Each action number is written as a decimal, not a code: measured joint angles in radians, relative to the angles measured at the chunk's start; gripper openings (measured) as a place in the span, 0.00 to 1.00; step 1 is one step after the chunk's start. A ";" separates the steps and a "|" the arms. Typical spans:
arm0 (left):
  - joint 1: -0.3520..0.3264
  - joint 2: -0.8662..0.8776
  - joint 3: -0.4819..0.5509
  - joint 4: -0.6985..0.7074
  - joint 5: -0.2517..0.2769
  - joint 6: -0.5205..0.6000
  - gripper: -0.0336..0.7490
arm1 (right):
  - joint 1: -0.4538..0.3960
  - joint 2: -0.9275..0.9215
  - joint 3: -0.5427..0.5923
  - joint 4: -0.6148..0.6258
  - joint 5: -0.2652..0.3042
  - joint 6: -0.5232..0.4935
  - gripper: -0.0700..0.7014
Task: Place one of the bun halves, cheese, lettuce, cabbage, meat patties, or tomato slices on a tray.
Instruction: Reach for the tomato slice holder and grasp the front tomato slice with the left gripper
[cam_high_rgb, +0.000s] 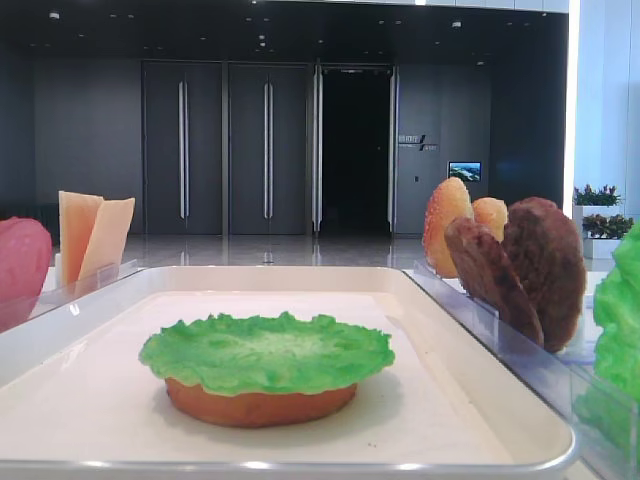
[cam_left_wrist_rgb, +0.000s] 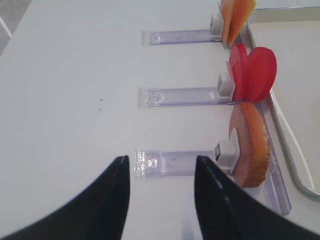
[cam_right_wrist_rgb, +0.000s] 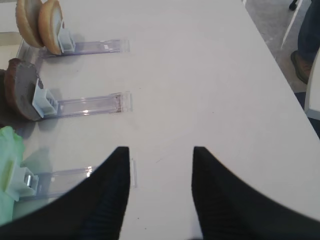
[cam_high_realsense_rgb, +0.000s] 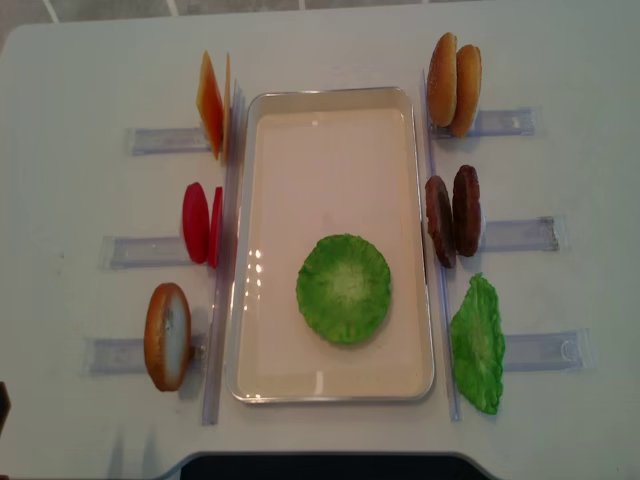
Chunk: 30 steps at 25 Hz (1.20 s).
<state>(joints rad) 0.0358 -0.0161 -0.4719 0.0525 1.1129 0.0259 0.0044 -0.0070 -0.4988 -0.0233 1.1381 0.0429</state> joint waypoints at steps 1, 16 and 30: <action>0.000 0.000 0.000 0.000 0.000 0.000 0.46 | 0.000 0.000 0.000 0.000 0.000 0.000 0.50; 0.000 0.013 -0.017 0.029 0.004 -0.009 0.46 | 0.000 0.000 0.000 0.000 0.000 0.000 0.50; 0.000 0.695 -0.238 0.022 -0.004 -0.068 0.53 | 0.000 0.000 0.000 0.000 -0.001 -0.001 0.50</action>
<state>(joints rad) 0.0358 0.6789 -0.7097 0.0746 1.1091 -0.0425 0.0044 -0.0070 -0.4988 -0.0233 1.1373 0.0418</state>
